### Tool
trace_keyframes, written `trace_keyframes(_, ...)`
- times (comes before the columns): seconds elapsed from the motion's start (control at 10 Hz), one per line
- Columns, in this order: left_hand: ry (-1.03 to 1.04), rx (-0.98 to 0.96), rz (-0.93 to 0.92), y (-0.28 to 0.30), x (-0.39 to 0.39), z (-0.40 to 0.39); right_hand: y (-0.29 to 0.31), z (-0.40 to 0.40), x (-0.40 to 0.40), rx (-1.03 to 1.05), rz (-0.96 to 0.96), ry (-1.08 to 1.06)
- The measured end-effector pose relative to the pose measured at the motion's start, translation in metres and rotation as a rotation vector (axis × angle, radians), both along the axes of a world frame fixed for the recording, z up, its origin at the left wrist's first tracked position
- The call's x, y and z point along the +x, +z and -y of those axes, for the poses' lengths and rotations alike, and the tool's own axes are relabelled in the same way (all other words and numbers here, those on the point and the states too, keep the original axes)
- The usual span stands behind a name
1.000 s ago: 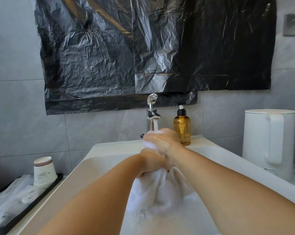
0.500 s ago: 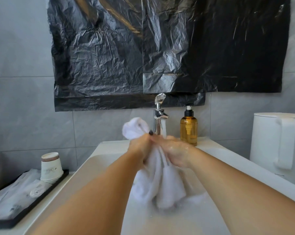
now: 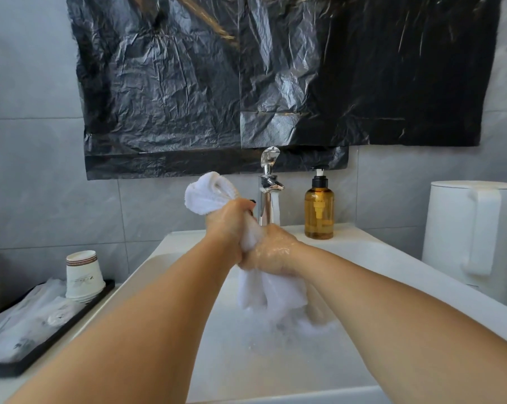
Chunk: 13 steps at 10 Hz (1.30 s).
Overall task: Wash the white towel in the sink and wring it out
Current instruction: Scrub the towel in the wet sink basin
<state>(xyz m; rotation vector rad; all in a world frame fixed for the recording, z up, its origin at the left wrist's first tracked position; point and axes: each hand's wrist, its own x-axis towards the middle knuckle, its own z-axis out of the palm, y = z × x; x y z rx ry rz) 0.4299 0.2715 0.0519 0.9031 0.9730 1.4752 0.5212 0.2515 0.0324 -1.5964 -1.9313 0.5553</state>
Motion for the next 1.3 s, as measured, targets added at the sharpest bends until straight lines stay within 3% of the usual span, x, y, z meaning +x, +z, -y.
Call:
trace_keyframes(0.1, 0.012, 0.015, -0.014, -0.001, 0.001, -0.003, 0.002, 0.003, 0.002, -0.001, -0.026, 0.004)
trace_keyframes(0.2, -0.141, 0.177, -0.024, -0.007, 0.002, 0.000, 0.000, 0.000, 0.015, -0.042, -0.159, -0.041)
trace_keyframes(0.3, -0.498, 0.284, -0.258, -0.018, -0.003, -0.003, 0.003, -0.001, 0.031, 0.048, -0.281, 0.008)
trace_keyframes(0.4, -0.829, 0.187, -0.516, -0.031, -0.009, -0.004, 0.004, -0.001, 0.038, 0.052, -0.537, -0.007)
trace_keyframes(0.5, -0.856, 0.138, -0.620, -0.039, -0.017, -0.006, 0.006, -0.004, 0.033, 0.017, -0.563, 0.017)
trace_keyframes(0.6, -0.859, 0.076, -0.624, -0.040, -0.015, 0.000, 0.008, -0.004, 0.032, 0.065, -0.700, 0.057)
trace_keyframes(0.7, -0.819, 0.049, -0.626, -0.038, -0.006, 0.002, 0.011, -0.001, 0.034, 0.108, -0.708, 0.052)
trace_keyframes(0.8, -0.764, 0.069, -0.707, -0.038, 0.004, 0.006, 0.013, 0.005, 0.032, 0.083, -0.654, 0.047)
trace_keyframes(1.0, -0.614, 0.063, -0.857, -0.041, 0.010, 0.010, 0.018, 0.002, 0.014, 0.135, -0.273, -0.060)
trace_keyframes(1.1, -0.529, 0.068, -0.804, -0.040, 0.012, 0.008, 0.019, 0.001, 0.012, 0.245, -0.271, 0.000)
trace_keyframes(1.3, -0.360, 0.118, -0.638, -0.042, 0.001, -0.006, 0.018, -0.007, 0.027, 0.067, -0.382, 0.273)
